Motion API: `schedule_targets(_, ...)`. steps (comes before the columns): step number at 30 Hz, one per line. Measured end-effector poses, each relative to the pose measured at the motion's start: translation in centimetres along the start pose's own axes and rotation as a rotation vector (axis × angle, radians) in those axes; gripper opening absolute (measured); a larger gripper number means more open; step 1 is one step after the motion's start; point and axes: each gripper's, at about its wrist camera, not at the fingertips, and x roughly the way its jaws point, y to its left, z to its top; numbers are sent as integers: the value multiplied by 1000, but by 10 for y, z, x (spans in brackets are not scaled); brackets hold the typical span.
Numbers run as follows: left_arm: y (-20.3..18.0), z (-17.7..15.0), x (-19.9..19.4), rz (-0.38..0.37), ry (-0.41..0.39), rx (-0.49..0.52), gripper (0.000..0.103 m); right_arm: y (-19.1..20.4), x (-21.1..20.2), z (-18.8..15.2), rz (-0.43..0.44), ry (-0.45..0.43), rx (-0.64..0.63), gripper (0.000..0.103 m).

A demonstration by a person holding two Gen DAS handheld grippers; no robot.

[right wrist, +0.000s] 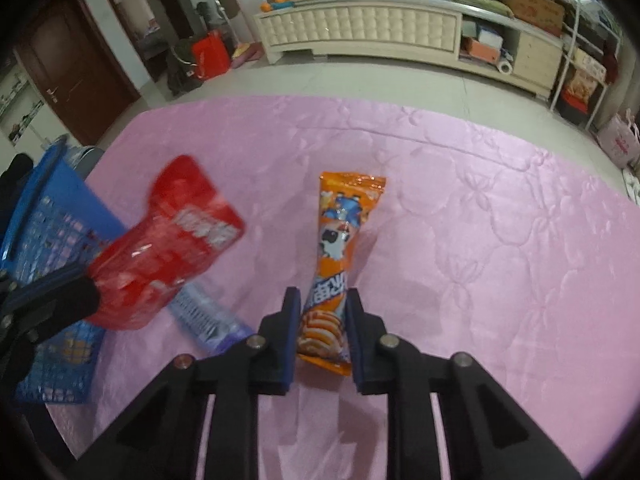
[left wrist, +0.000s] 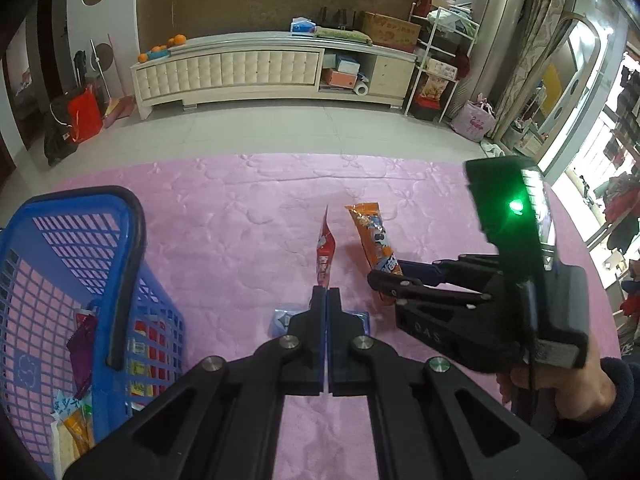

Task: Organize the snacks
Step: 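Grasp the orange stick snack with the right tool while the left tool holds the red packet, then carry the red packet and orange stick snack over the blue basket with both tools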

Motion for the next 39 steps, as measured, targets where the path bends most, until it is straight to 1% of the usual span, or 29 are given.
schedule_targets(5, -6, -6, -16, -13, -22, -4, 0, 13, -38, -11, 9, -42, -25, 26)
schedule_targets(12, -12, -15, -56, -26, -68, 9, 0, 28, -92, -22, -7, -90, -31, 26)
schedule_targets(16, -9, -20, -81, -28, -96, -1, 0, 39, -113, -22, -11, -108, -34, 26)
schedule_targets(21, -3, -28, -114, -26, -138, 15, 0, 64, -141, -22, -11, -146, -67, 26)
schedule_targets(27, 15, -33, -157, -20, -200, 28, 0, 108, -163, -21, -2, -181, -134, 26)
schedule_targets(29, 27, -36, -171, -14, -217, 25, 0, 120, -168, -19, 20, -189, -144, 26)
schedule_targets(31, 40, -40, -182, -6, -224, 23, 0, 136, -170, -17, 23, -205, -157, 26)
schedule_targets(33, 52, -43, -190, 7, -226, 23, 0, 153, -172, -16, 7, -227, -180, 26)
schedule_targets(37, 82, -52, -204, 32, -226, 23, 0, 181, -168, -16, 26, -230, -213, 26)
schedule_targets(39, 94, -54, -208, 43, -226, 20, 0, 191, -166, -16, 20, -239, -231, 26)
